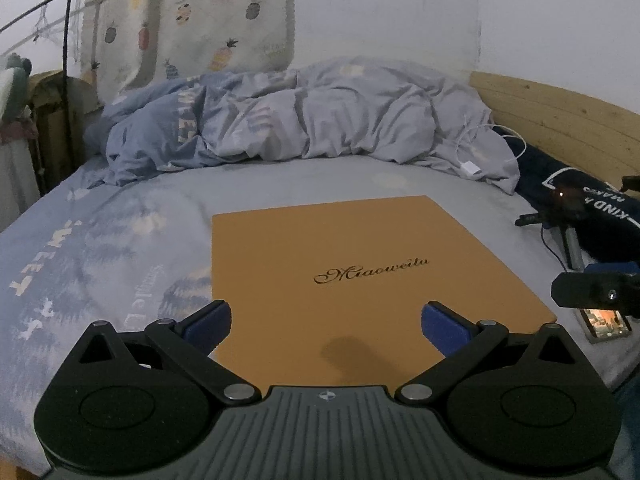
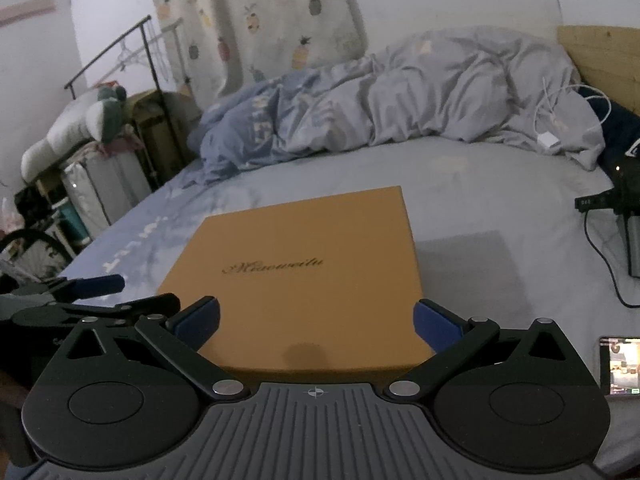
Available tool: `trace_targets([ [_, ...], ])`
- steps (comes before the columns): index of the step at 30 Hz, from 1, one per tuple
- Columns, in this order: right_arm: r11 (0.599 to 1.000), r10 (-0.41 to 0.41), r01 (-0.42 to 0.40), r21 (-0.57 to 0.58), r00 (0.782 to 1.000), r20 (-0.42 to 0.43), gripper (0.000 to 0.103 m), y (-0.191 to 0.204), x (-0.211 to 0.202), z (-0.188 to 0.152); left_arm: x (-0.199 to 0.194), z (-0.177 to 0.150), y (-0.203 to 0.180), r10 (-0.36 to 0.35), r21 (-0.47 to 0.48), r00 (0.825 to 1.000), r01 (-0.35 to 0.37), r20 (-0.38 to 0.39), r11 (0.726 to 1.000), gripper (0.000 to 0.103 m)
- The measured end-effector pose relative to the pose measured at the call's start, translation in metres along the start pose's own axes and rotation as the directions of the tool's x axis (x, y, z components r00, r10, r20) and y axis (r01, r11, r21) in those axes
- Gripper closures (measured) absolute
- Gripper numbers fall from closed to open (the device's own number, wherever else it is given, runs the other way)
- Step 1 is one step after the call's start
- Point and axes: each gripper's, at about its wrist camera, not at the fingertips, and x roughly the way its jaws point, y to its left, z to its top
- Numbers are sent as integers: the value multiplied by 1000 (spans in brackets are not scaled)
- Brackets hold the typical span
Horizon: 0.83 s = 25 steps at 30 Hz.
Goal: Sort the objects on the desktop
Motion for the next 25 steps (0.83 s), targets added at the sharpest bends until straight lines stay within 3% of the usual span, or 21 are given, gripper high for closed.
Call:
trace_targets([
  [25, 1000, -6, 6, 3, 1000, 4, 0, 0, 2, -4, 2, 0, 5, 1, -29, 1000, -1, -15, 1000, 0],
])
